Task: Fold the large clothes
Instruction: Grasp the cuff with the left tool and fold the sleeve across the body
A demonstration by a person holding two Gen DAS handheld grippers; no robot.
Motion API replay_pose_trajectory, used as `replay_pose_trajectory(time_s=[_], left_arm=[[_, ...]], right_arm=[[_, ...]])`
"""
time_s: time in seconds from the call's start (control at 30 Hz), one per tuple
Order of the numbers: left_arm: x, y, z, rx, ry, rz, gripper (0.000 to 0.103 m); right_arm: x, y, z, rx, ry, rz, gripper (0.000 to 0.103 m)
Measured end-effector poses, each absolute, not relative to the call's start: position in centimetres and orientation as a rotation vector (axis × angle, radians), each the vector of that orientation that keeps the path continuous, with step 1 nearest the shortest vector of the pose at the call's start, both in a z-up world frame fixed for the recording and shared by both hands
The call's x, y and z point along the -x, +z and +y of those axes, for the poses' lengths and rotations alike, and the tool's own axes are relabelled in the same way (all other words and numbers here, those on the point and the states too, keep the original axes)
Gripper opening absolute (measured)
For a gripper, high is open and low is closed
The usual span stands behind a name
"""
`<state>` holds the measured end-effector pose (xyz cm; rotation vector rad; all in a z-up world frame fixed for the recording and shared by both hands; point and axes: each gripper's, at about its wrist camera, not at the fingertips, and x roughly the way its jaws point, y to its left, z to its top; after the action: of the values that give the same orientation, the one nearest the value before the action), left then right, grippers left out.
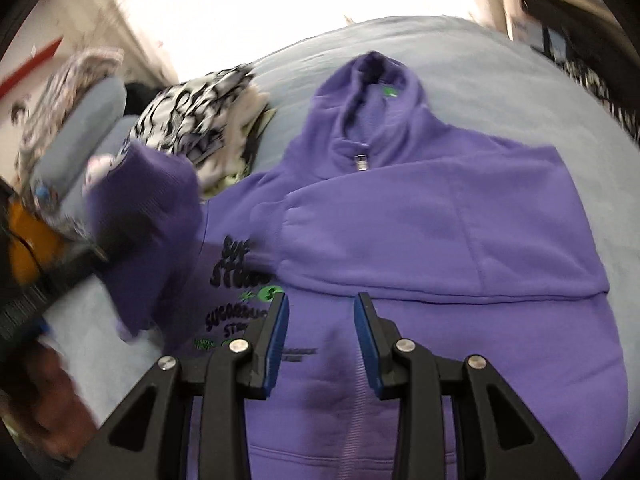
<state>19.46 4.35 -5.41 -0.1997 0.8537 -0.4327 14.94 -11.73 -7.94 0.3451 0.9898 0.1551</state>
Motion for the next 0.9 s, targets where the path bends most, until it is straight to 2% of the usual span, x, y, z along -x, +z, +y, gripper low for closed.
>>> replay_pose_trajectory(time_s=[0.3,0.4,0.5,0.6,0.63,0.67,0.9], left_arm=[[-21.6,-12.9,-3.8,0.126,-0.424,0.996,0.01],[-21.8,-14.3,-4.3,0.127,-0.442,1.037,0.014],[-22.0,-14.6,-3.9,0.159,-0.482,1.046,0.026],[-21.8,-14.4,-3.8,0.164,-0.517,1.055,0.05],[-21.6,-14.3,-3.8,0.154,-0.516,1.055,0.063],[-21.6,-14.2,-3.7,0.15,-0.515,1.055,0.067],[-20.8,-12.3,-1.9,0.13,-0.532,1.029,0.067]], right_arm=[[-17.9,-11.1,-18.8,-0.484,0.173,1.077,0.036],[-19.0,-12.5,-19.3,-0.553,0.238,1.123,0.044],[-20.0,-13.6,-19.4,-0.617,0.301,1.145,0.044],[-21.3,-14.7,-19.1,-0.674,0.34,1.173,0.044],[-21.7,-15.1,-18.9,-0.692,0.349,1.181,0.044],[-21.8,-15.2,-18.8,-0.702,0.359,1.185,0.044],[-22.3,-15.2,-17.7,-0.753,0.436,1.178,0.044]])
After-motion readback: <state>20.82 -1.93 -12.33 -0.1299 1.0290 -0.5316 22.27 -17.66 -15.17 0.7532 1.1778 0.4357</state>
